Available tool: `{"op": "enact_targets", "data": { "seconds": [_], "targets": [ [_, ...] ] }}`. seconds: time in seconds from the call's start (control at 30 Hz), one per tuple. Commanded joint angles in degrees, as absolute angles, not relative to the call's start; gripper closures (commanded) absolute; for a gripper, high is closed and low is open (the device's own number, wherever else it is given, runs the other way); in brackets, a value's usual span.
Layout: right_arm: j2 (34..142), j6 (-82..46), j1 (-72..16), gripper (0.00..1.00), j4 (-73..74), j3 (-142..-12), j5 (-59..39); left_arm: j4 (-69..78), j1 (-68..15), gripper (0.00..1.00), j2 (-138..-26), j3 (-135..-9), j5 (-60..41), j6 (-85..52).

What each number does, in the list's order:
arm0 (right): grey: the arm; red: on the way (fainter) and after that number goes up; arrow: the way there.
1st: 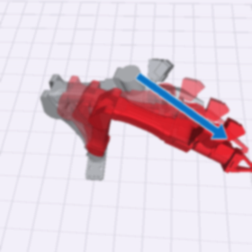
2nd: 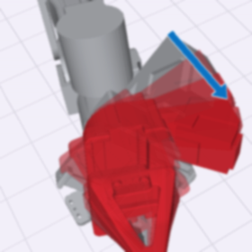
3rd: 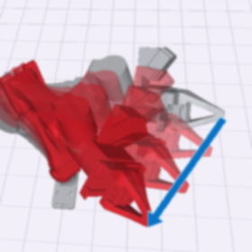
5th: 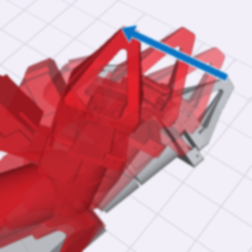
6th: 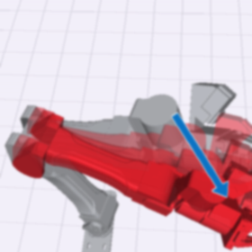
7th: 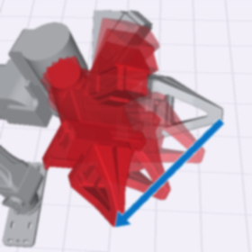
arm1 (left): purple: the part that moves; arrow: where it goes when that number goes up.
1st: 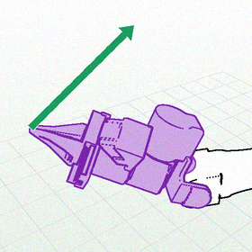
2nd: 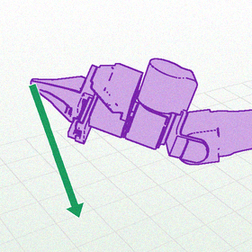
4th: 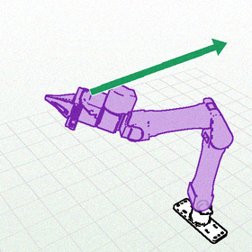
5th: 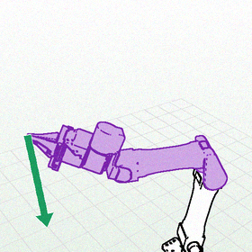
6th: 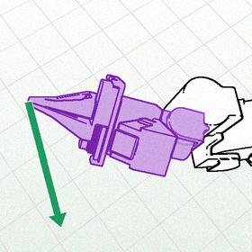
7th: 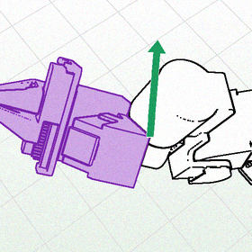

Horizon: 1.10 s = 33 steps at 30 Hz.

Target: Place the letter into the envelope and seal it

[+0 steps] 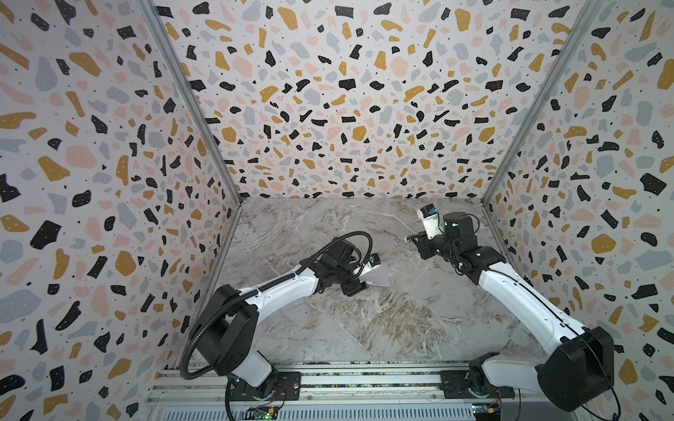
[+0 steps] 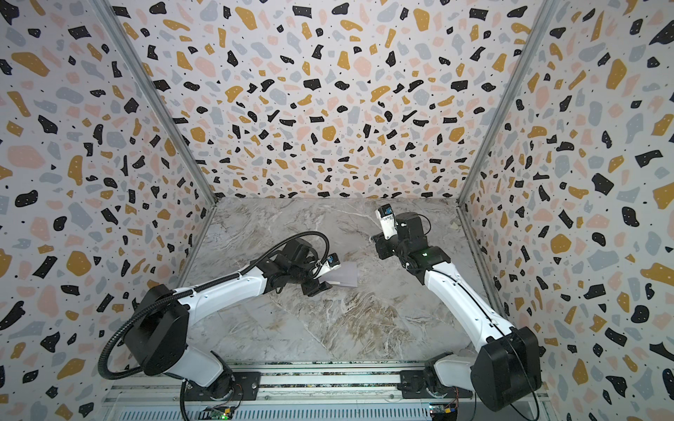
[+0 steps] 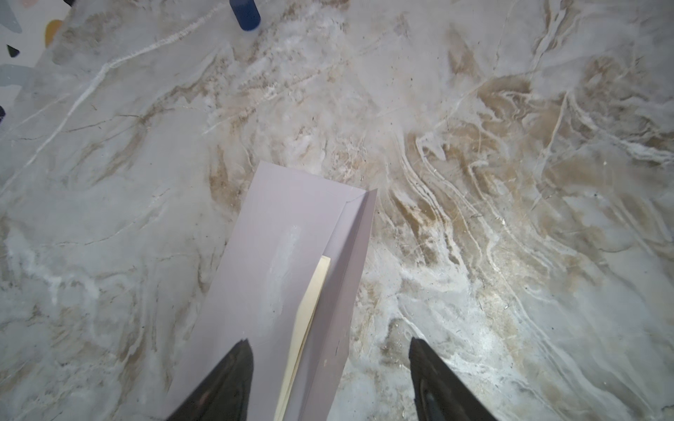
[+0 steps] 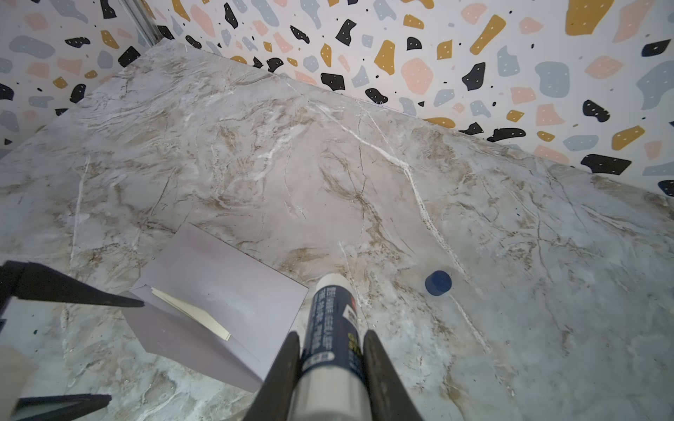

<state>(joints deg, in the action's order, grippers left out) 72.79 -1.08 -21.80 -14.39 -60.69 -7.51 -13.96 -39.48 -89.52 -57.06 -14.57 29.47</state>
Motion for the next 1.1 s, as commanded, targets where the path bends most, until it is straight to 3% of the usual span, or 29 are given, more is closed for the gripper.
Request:
{"op": "enact_targets", "data": {
  "seconds": [0.0, 0.23, 0.4, 0.6, 1.07],
  "targets": [
    [70.27, -1.59, -21.35, 1.00, -12.88, -60.50, -7.87, -15.85, -40.62, 0.35, -91.53, -59.02, -9.04, 32.57],
    [69.07, -1.14, -20.35, 1.00, -11.35, -59.11, -8.52, -17.23, -42.83, 0.49, -97.86, -61.38, -1.16, 32.27],
    [68.97, -1.01, -19.98, 1.00, -11.51, -58.89, -9.08, -15.98, -43.82, 0.67, -100.33, -62.22, -1.27, 31.81],
    [68.21, -1.65, -18.83, 1.00, -12.67, -58.89, -8.08, -13.44, -45.93, 0.98, -101.86, -62.37, -2.02, 32.66],
    [67.58, -2.95, -18.10, 1.00, -17.10, -60.21, -8.75, -5.02, -50.97, 1.00, -100.23, -58.77, -1.16, 30.50]
  ]
}}
